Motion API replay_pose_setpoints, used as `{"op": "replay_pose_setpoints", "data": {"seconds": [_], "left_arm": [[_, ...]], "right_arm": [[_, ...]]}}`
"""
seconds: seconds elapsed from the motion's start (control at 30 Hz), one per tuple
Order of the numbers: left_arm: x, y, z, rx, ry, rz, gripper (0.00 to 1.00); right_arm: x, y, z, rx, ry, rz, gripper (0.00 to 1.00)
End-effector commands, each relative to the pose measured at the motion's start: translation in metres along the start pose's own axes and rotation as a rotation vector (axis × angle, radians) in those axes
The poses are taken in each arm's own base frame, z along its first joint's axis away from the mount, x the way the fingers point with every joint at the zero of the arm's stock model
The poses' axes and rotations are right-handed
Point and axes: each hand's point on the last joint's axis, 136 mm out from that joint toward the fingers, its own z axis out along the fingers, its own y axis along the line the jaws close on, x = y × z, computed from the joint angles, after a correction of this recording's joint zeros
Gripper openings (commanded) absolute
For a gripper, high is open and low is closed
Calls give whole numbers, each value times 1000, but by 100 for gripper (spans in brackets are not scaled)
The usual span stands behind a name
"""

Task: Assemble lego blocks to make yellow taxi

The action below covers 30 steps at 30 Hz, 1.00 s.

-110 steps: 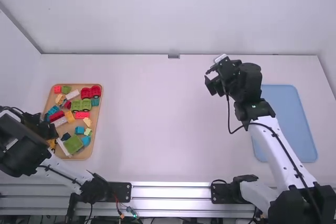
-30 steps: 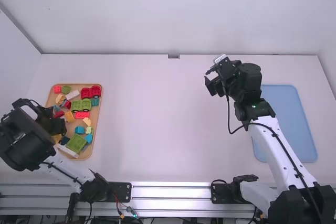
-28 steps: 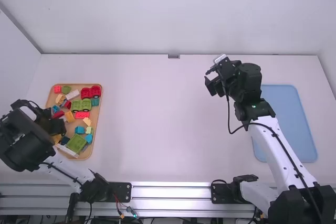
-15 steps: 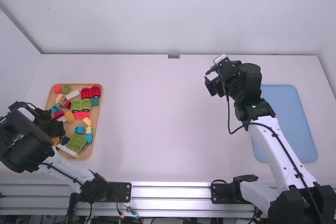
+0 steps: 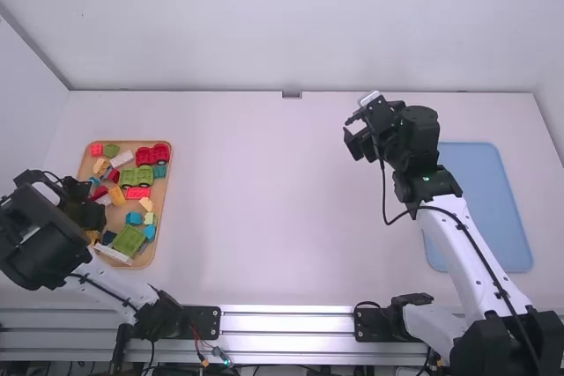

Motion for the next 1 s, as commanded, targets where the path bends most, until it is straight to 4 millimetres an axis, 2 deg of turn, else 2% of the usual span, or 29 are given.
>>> {"op": "replay_pose_setpoints", "data": {"seconds": [0.0, 0.03, 0.07, 0.17, 0.27, 0.47, 0.67, 0.8, 0.97], "left_arm": [[12, -13, 8, 34, 42, 20, 72], [13, -13, 8, 33, 46, 19, 72], [16, -13, 7, 33, 63, -8, 85], [25, -6, 7, -2, 102, -75, 87], [25, -4, 7, -23, 108, -89, 87], [21, -18, 7, 57, 78, -45, 74], [26, -21, 6, 66, 103, -48, 69], [25, -23, 6, 74, 99, -54, 58], [19, -18, 4, 59, 85, -90, 56]], "right_arm": [[-14, -5, -1, 7, -29, -4, 98], [-14, -5, -1, 7, -29, -4, 99], [-15, -5, -1, 7, -30, -4, 99], [-15, -5, -1, 8, -32, -5, 99], [-15, -5, -1, 8, -32, -5, 99], [-15, -5, -1, 7, -31, -5, 98], [-15, -5, -1, 8, -32, -5, 99], [-15, -5, -1, 9, -32, -2, 98], [-15, -5, -1, 7, -31, 3, 99]]}}
